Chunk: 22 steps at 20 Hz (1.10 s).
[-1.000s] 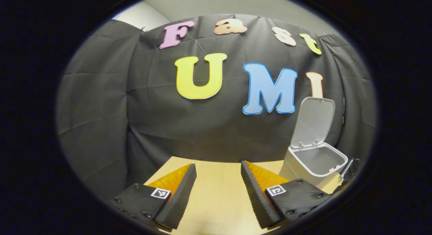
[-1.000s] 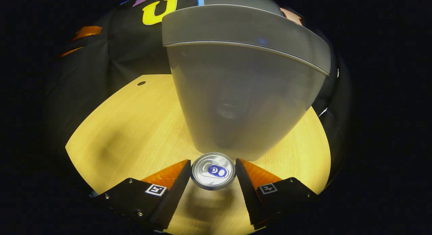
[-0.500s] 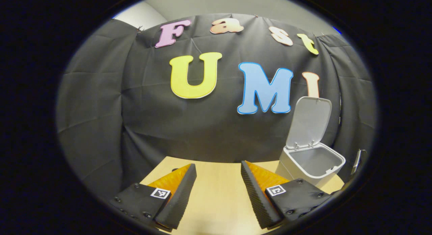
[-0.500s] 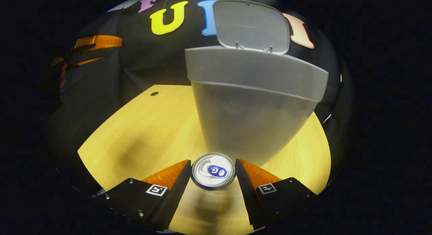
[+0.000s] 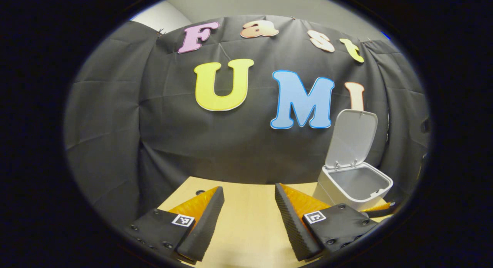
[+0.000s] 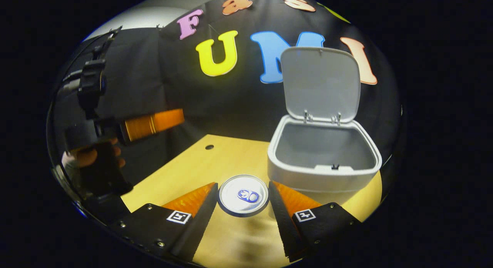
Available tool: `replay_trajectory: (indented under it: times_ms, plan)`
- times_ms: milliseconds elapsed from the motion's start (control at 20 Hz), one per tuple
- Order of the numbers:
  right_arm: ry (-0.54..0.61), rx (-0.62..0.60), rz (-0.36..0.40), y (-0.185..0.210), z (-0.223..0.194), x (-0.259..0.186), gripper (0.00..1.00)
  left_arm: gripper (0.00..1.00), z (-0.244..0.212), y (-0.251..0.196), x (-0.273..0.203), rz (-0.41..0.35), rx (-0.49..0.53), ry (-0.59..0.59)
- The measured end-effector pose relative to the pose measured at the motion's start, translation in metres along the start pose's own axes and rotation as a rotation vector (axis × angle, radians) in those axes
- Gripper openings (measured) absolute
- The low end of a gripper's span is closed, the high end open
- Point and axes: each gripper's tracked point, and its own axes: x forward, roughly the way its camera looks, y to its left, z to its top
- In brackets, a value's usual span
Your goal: Press the lid of the desktop garbage bin to open it, pick up the crumpled paper on the desktop and throw it into the bin, then pick up the pop can on the desktop and drop it into the bin, and finally close the garbage bin lid.
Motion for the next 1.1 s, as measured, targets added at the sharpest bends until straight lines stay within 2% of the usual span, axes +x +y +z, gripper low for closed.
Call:
replay_trajectory:
  times_ms: [200,450,750,950,1100]
  plan:
    - [-0.106,0.003,0.026,0.009,0.051,-0.001,0.82,0.92,0.001,0.010,-0.007,0.023,0.006,-0.004]
    - [-0.230,0.028,0.002,-0.005,0.104,-0.005,0.82,0.92,0.001,0.017,-0.015,0.039,0.002,-0.005]
    - [-0.311,0.052,-0.131,-0.058,0.132,-0.021,0.82,0.92,-0.001,0.015,-0.019,0.035,-0.008,-0.001]
    - [-0.302,0.052,-0.235,-0.104,0.125,-0.027,0.82,0.93,-0.003,0.008,-0.017,0.021,-0.009,0.002]
    - [-0.257,0.053,-0.296,-0.130,0.110,-0.025,0.82,0.88,-0.004,0.002,-0.016,0.008,-0.008,0.004]
